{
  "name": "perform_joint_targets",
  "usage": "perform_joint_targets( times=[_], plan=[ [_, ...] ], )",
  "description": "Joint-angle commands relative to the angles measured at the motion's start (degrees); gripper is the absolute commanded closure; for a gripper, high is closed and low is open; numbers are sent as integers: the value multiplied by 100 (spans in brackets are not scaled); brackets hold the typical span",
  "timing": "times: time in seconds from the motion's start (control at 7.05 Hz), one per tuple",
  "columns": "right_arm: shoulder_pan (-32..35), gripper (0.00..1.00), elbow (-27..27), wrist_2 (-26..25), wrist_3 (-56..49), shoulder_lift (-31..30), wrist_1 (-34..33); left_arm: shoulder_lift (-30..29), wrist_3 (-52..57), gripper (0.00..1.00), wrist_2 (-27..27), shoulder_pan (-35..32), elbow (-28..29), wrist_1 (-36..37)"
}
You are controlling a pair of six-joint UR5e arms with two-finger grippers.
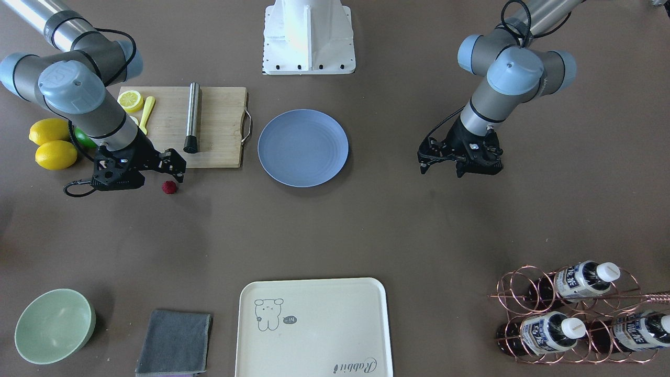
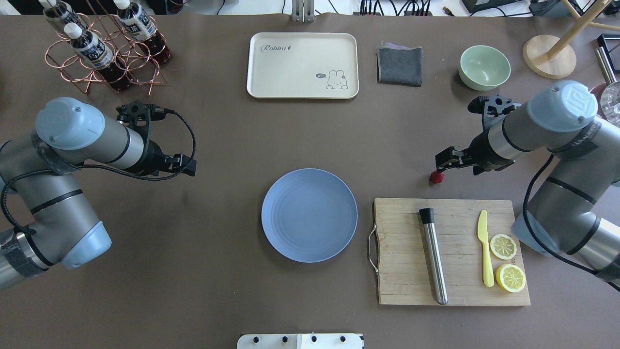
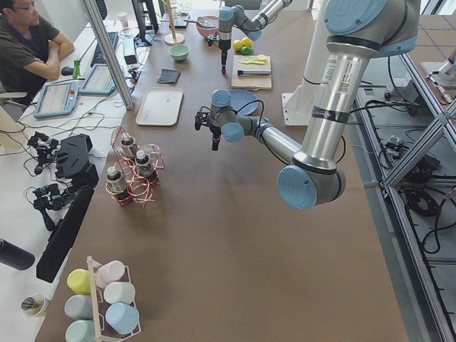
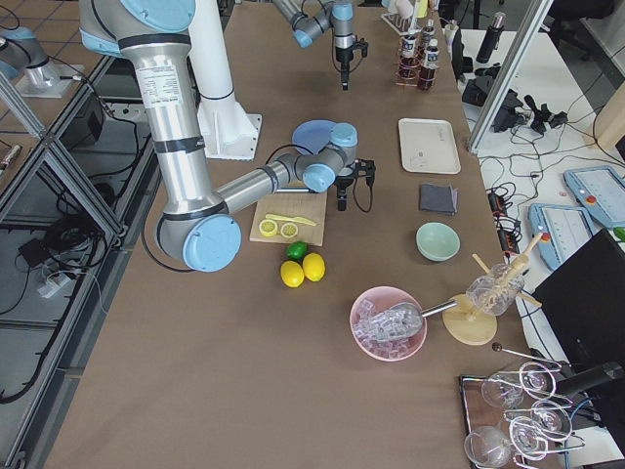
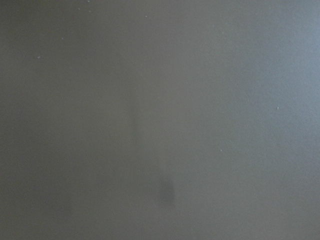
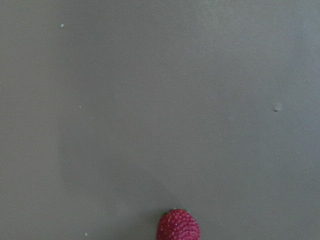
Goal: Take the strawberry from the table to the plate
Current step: 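Grasp the red strawberry with the right gripper while the left arm withdraws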
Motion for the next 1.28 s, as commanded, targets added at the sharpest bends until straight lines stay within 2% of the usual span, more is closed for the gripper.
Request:
perform_joint_targets(
  times=[0.0, 0.14, 0.57, 0.85, 1.13],
  plan=[
    [-63, 16, -219, -53, -28, 152, 1, 37, 7, 3, 12, -15, -6, -2],
    [-63, 29, -255, -44, -29, 152, 1, 46, 7, 3, 12, -15, -24, -2],
    [-63, 100, -211, -35, -37, 152, 1, 55, -11, 3, 20, -15, -32, -2],
    [-11, 100, -115, 8, -29, 152, -8, 55, -11, 3, 12, -15, -94, -2],
    [16, 100, 498, 70, 137, 370, -279, 72, -11, 3, -6, -102, -155, -2]
  ],
)
